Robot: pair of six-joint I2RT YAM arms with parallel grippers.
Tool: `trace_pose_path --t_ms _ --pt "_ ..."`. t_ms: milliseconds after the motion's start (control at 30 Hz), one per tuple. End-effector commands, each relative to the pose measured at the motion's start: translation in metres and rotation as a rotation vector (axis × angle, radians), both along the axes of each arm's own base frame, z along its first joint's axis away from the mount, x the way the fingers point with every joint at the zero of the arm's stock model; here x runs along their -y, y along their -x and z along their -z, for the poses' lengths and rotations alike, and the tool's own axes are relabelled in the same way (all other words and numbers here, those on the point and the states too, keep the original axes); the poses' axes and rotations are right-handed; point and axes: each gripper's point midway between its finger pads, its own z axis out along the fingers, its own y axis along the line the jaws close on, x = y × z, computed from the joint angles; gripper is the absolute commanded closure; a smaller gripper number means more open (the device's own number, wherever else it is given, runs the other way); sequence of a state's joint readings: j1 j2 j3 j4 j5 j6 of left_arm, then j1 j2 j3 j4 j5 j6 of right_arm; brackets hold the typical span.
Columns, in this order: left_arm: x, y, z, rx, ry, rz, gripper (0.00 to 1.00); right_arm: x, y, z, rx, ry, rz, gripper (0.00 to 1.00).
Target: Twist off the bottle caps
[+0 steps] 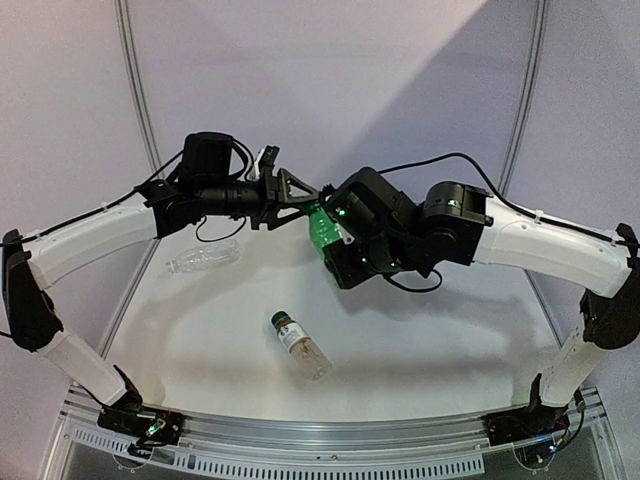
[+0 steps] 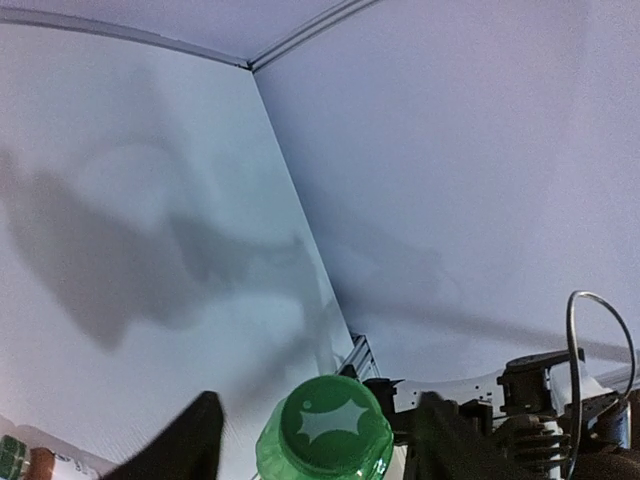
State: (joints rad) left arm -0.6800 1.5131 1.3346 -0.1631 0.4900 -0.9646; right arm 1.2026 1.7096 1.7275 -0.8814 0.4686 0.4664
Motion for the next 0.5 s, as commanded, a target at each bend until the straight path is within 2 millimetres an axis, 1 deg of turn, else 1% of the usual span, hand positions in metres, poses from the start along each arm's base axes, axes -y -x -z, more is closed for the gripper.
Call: trace_pose_path --t_ms 0,33,100,200,300,333,367,467 --pt "-0.007 0.008 -0.028 0.096 0.005 0.037 0.03 0.018 -0.007 -0.025 0.062 -0.077 0.066 1.00" --pt "-0.012 0.008 -0.032 0.119 0.004 0.031 0.01 0.023 -0.006 -0.026 0.063 -0.082 0.079 1.00" --pt "-0.024 0.008 -0.040 0.157 0.010 0.026 0.01 0.031 -0.005 -0.023 0.054 -0.090 0.107 1.00" --pt "-0.044 0.013 -0.052 0.235 0.048 0.040 0.01 0.036 0.001 -0.023 0.031 -0.147 0.117 1.00" --pt "-0.056 0.024 -0.061 0.323 0.076 0.096 0.01 0.025 0.012 -0.025 0.008 -0.263 0.044 1.00" --pt "-0.059 0.029 -0.063 0.353 0.089 0.117 0.01 0.021 0.016 -0.029 0.004 -0.314 0.008 1.00" --pt "-0.061 0.034 -0.067 0.380 0.113 0.143 0.01 0.017 0.023 -0.038 -0.001 -0.382 -0.037 1.00" --pt "-0.061 0.060 -0.092 0.482 0.237 0.270 0.03 0.001 0.041 -0.053 -0.032 -0.543 -0.175 1.00"
